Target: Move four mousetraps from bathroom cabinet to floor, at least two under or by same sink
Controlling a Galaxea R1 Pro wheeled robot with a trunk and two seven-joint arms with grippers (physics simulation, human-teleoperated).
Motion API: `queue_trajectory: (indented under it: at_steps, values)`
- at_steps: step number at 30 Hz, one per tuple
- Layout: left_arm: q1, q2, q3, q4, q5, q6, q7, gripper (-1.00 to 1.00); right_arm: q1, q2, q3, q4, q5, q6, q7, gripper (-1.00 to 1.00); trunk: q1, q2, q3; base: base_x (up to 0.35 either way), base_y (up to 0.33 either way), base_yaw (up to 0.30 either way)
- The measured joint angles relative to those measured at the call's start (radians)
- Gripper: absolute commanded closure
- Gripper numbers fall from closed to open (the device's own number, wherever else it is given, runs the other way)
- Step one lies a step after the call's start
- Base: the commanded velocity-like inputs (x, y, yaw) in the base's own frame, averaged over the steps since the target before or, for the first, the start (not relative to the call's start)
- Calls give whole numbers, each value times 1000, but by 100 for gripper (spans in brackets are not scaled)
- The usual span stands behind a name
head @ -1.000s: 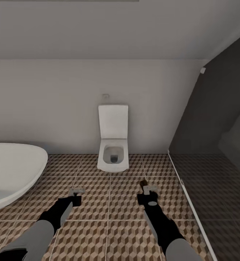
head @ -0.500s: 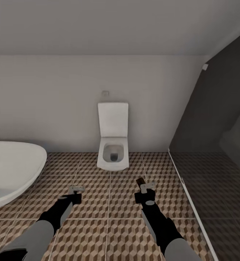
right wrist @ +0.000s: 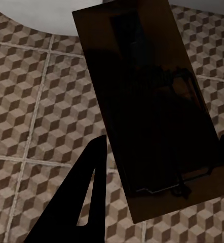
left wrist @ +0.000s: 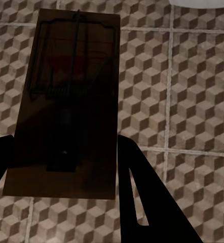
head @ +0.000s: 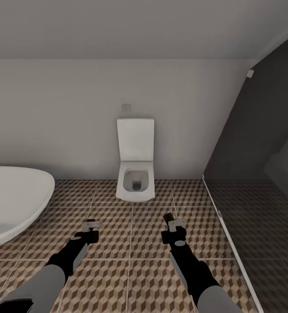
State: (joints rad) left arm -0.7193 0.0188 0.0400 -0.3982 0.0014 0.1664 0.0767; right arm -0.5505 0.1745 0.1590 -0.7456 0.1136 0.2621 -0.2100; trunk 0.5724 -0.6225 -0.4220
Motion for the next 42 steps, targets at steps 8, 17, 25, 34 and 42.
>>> queue_trajectory:
  at_steps: [8,17,25,34,42]
  values:
    - [1,-1,-28,2,0,-1,-1,100,0,0,0,0,1,-1,0,100,31,-56,-38,0,0,0]
    - [1,-7,-31,9,0,-1,-1,100,0,0,1,0,2,-1,0,100,65,-119,-81,0,0,0]
    - [1,-10,-57,11,0,-1,-2,100,0,0,1,-1,3,-1,-1,100,96,-175,-118,0,0,0]
    - [1,-11,-66,11,0,-1,-3,100,0,0,0,-3,3,-1,-3,100,130,-238,-161,0,0,0]
    - [2,-11,-66,10,0,-1,-3,100,0,0,-1,-3,4,-1,-1,100,161,-295,-199,0,0,0]
